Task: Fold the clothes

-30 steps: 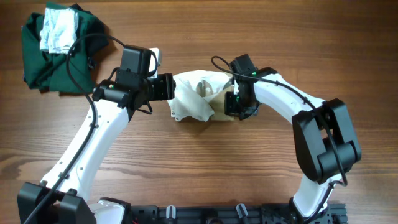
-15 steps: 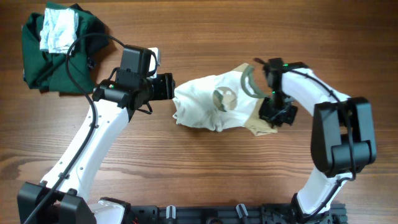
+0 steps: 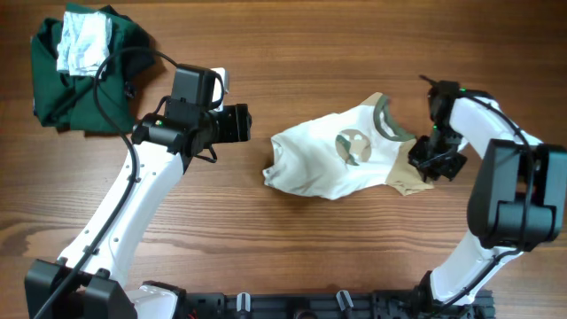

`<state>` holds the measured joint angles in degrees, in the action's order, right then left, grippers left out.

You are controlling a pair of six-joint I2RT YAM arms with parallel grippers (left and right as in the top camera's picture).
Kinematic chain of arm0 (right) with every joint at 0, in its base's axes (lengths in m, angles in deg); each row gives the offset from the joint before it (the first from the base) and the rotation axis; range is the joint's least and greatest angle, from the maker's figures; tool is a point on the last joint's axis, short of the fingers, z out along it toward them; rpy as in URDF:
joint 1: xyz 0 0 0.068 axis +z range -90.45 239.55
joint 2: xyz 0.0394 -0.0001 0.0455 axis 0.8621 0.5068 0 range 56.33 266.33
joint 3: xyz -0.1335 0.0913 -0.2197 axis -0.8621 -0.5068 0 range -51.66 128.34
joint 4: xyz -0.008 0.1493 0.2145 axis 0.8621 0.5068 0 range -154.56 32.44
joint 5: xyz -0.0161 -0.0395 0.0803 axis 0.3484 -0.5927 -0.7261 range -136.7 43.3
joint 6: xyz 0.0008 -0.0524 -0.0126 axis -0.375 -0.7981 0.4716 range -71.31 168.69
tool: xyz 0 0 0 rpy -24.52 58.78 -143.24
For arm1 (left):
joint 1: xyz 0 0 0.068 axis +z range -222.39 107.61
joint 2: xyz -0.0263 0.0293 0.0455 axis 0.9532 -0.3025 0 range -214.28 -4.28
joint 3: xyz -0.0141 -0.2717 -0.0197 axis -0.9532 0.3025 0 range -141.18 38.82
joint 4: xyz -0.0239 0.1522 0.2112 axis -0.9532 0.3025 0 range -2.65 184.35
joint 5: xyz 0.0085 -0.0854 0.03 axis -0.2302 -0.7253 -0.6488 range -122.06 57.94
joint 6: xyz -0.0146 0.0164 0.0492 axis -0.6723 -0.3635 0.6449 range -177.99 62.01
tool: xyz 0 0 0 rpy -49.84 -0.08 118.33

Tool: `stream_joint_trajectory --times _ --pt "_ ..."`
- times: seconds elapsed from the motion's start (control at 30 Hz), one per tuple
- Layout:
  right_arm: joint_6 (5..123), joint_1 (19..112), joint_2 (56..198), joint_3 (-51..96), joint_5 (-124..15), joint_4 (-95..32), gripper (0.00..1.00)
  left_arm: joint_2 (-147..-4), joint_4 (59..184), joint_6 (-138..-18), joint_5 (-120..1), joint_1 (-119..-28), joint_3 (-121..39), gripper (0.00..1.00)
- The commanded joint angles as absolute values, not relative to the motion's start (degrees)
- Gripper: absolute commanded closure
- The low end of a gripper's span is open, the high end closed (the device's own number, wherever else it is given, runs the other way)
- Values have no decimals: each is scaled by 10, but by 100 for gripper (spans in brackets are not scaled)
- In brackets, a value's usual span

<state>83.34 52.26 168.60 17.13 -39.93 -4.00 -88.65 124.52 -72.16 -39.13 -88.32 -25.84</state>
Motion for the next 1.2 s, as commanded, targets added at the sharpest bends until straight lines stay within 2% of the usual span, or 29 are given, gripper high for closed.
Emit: stream_joint_trajectory --times 0.0,0.03,0.07,0.1,0.23,0.27,0.3,0.33,0.4,0.43,0.53,0.63,0.67,0.7,0.77,0.9,1.07,1.17 --pt "829 491 1702 180 -369 -47 86 -888 1254 -717 -393 -880 -261 13" --pt "812 491 1700 187 -374 -45 76 -888 1256 -716 -404 -880 -261 11" --pt "799 491 1697 190 -381 -45 47 -888 1257 -716 -422 -880 -261 9" --pt "783 491 1695 195 -393 -45 0 -888 1257 -714 -438 -880 -261 7" --pt "731 491 1681 231 -457 -35 0 -888 1257 -682 -518 -880 -261 6" --pt "717 491 1676 245 -482 -29 0 -888 1257 -682 -525 -881 -261 14" --pt "702 491 1670 259 -507 -25 0 -888 1257 -682 -526 -882 -261 31" --pt "680 491 1661 275 -541 -24 0 -890 1253 -682 -526 -887 -261 52" --pt "660 491 1640 297 -582 -26 0 -901 1238 -682 -526 -897 -261 80" --pt "660 491 1631 305 -583 -27 0 -910 1226 -683 -526 -903 -261 87" --pt "621 491 1605 332 -629 -42 0 -957 1178 -694 -527 -922 -261 96" --pt "560 505 1601 334 -751 -76 1 -1008 1130 -699 -527 -939 -261 96" --pt "561 514 1601 332 -751 -82 4 -1019 1119 -705 -527 -942 -261 96" --pt "562 523 1601 331 -745 -85 8 -1028 1111 -704 -533 -945 -261 96" --pt "565 551 1604 331 -734 -91 28 -1040 1102 -704 -557 -948 -261 96" --pt "595 599 1616 331 -693 -85 43 -1044 1103 -704 -598 -948 -261 96" --pt "627 649 1651 331 -643 -91 71 -1051 1107 -699 -601 -948 -261 96" --pt "637 658 1674 331 -643 -96 78 -1079 1109 -700 -602 -948 -261 96"
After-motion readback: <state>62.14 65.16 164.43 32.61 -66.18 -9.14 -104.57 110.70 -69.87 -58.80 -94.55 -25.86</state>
